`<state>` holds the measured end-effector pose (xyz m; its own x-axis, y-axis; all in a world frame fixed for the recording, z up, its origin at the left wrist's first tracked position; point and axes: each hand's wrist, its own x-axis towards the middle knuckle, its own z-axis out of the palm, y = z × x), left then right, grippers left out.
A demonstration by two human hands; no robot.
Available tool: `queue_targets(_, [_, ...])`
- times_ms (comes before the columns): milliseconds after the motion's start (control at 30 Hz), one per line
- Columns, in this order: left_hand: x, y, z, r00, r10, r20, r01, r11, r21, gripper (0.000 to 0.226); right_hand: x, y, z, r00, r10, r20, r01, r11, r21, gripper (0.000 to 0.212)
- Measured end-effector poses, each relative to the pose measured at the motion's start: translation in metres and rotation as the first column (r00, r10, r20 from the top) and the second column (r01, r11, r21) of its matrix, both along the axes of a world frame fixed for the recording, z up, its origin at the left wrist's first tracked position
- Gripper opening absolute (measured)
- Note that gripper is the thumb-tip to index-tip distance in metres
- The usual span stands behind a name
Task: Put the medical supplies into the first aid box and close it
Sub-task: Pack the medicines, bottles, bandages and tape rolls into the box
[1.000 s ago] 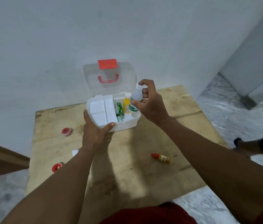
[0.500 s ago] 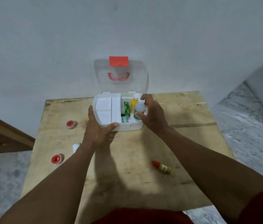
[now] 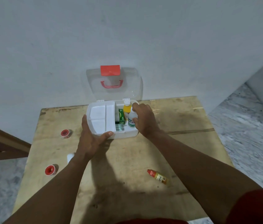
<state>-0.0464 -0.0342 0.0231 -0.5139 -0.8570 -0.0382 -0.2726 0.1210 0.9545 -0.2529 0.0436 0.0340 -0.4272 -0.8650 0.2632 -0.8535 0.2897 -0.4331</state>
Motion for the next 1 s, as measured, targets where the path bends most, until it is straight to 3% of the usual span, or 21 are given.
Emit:
queue_targets(233, [0.004,-0.001,-0.003,1.0,0.002,0.001,-0.002,1.0,-0.023,0.098,0.007,0.0,-0.001,0.996,-0.029,-0.086,0.031,0.999,0.018,0.054])
queue_targets(533, [0.004,-0.011,-0.014,1.0,-0.005,0.015,0.006,0.999,-0.043,0.099,0.013,0.001,0.01,0.995,-0.083,-0.06,0.087,0.994,0.059,0.032])
queue_targets(833, [0.006,-0.011,-0.016,1.0,0.009,0.026,-0.007,0.998,-0.07,0.098,0.027,0.029,0.016,0.988,-0.153,0.001,0.152,0.977,0.151,0.046])
queue_targets(1000, [0.007,-0.012,-0.015,0.999,-0.012,0.042,0.016,0.997,-0.077,0.105,0.04,0.064,0.017,0.966,-0.254,0.049,0.241,0.953,0.186,0.039])
